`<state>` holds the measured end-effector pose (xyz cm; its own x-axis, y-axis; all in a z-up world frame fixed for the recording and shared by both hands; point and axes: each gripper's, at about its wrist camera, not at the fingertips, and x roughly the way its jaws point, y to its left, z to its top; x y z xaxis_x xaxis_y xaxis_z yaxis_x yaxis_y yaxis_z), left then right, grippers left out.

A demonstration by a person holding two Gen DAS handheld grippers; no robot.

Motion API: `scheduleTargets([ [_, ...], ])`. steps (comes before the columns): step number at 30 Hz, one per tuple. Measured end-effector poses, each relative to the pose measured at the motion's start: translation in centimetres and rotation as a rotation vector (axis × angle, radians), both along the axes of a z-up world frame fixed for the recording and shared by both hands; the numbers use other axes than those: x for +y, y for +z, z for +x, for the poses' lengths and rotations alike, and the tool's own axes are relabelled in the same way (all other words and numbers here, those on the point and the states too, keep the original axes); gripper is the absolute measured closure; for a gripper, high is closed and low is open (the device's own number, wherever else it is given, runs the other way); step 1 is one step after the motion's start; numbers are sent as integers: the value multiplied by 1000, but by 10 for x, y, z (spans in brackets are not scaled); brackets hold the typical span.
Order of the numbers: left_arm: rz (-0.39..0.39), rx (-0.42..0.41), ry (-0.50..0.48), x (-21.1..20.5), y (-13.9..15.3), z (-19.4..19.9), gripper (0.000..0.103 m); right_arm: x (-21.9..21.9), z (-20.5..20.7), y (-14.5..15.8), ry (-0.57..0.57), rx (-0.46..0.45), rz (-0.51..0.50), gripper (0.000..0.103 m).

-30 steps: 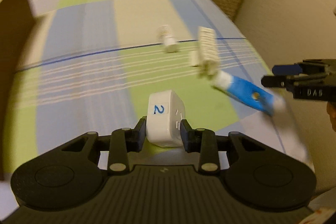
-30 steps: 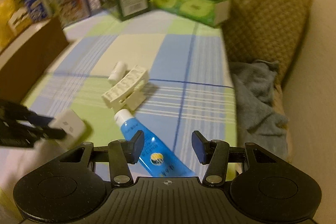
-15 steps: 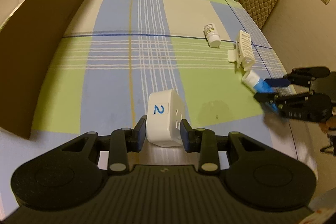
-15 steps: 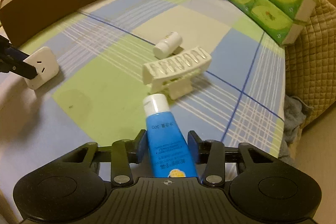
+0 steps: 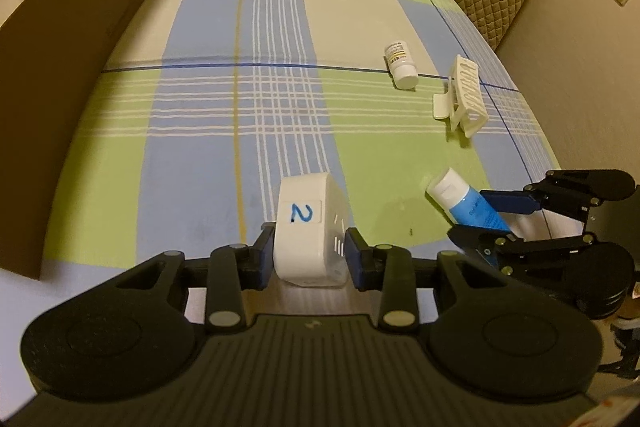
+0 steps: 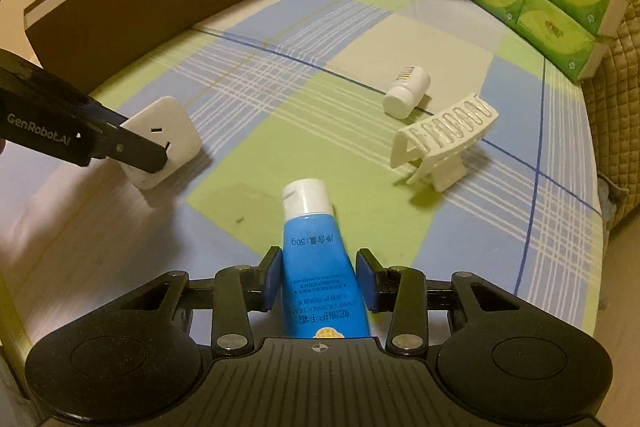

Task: Organize rigid objects
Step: 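Carry the socket and blue tube over the shoebox with both tools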

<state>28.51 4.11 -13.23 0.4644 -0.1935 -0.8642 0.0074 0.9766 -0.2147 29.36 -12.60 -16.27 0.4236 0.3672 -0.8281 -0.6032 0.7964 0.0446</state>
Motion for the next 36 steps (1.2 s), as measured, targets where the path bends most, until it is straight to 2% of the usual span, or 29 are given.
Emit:
scheduleTargets([
  [6, 11, 4, -20, -1, 3, -3, 76, 4, -8, 2, -46, 1, 6, 67],
  [11, -10, -8, -33, 4, 9, -9, 81, 7, -11, 3, -70, 18, 22, 68],
  [19, 2, -5, -12, 23, 18, -26, 81, 13, -16, 16, -111, 79, 139, 69],
  [27, 2, -44, 15, 45, 42, -43, 81, 28, -17, 38, -118, 93, 192, 69],
  [36, -20, -142, 28, 64, 82, -57, 81, 56, -22, 71, -113, 77, 245, 69],
])
